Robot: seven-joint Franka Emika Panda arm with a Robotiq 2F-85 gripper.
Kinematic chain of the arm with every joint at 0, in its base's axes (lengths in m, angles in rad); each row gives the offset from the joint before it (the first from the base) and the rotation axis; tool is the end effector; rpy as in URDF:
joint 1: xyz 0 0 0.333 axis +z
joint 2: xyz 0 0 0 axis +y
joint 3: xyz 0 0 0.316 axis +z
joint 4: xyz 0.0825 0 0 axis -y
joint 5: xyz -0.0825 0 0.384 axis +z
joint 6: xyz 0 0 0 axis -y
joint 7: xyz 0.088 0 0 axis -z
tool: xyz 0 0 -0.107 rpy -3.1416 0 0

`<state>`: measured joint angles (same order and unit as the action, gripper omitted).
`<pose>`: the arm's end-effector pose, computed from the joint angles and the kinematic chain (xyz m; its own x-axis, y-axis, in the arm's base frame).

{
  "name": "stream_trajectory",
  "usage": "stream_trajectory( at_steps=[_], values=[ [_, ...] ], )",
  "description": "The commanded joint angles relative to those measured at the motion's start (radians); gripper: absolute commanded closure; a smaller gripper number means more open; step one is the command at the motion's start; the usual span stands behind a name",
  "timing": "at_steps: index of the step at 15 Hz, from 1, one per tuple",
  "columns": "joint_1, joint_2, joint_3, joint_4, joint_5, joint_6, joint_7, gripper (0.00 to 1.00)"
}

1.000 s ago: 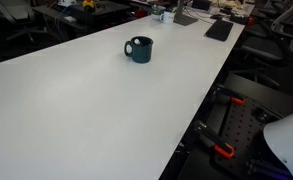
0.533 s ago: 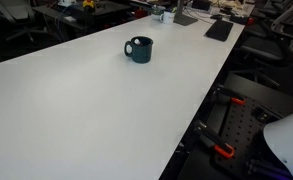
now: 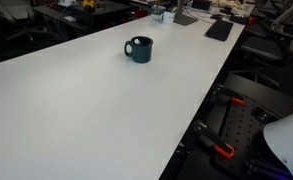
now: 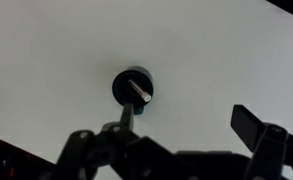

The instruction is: Remove the marker from the cup and put it on the table

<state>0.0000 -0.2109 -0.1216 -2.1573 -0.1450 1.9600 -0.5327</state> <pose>0.4869 -0.0717 0.4890 0.8926 0.4484 -0.0470 0.4508 -0.8871 0.0990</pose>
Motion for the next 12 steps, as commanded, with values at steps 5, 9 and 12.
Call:
stream_trajectory(
  at_steps=[5,9,12],
  values=[
    [-0.049,0.201,-0.037,0.085,0.071,0.249,-0.447,0.01],
    [-0.092,0.341,-0.019,0.159,0.282,0.219,-0.702,0.0],
    [-0.112,0.335,-0.002,0.127,0.277,0.229,-0.689,0.0]
  ],
)
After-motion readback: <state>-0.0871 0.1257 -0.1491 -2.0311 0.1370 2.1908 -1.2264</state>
